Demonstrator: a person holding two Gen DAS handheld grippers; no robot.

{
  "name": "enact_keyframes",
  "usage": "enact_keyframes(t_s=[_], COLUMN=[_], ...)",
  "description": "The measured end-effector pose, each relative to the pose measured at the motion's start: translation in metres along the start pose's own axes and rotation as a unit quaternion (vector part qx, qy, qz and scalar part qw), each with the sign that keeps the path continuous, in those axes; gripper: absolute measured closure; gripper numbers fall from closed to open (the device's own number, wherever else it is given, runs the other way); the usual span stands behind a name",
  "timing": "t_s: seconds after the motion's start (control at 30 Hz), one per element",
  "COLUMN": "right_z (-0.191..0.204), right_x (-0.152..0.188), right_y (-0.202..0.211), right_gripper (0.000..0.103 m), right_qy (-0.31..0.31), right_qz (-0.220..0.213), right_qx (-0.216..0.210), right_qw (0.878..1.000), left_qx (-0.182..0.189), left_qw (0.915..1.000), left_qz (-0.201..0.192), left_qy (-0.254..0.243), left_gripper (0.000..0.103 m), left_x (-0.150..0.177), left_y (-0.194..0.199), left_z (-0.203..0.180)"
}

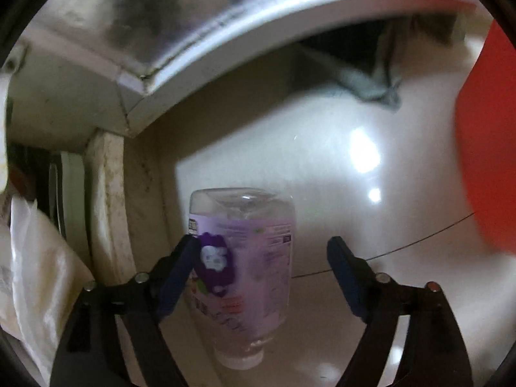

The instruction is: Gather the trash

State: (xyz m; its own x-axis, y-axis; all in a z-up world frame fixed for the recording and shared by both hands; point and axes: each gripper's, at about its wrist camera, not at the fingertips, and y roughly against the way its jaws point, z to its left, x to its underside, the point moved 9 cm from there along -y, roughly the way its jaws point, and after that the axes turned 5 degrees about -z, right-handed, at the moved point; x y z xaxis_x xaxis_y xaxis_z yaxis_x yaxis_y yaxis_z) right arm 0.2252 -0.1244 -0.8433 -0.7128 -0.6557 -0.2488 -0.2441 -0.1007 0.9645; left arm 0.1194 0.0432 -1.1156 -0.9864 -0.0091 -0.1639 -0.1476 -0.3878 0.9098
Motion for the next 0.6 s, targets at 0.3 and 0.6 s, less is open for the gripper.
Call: enact_keyframes(t_s=[0.3, 0.6], right_z=[0.01, 0.021], right_x=[-0.017, -0.045], right_y=[-0.006, -0.014], right_gripper=[0.094, 0.094], right_qy=[-0.001, -0.003], right_qz=[-0.003, -0.004], right_qx=[-0.004, -0.006], right_qw=[1.0, 1.0], left_qx=[0.103, 0.129], left_qw=[0.9891, 0.9835], left_qz=[0.039, 0.041], left_qy=[0.098, 0.119], left_gripper=[0.044, 0.092], left_x=[0.004, 0.02], left_y=[-0.028, -0.033], left_z=[0.0, -0.013])
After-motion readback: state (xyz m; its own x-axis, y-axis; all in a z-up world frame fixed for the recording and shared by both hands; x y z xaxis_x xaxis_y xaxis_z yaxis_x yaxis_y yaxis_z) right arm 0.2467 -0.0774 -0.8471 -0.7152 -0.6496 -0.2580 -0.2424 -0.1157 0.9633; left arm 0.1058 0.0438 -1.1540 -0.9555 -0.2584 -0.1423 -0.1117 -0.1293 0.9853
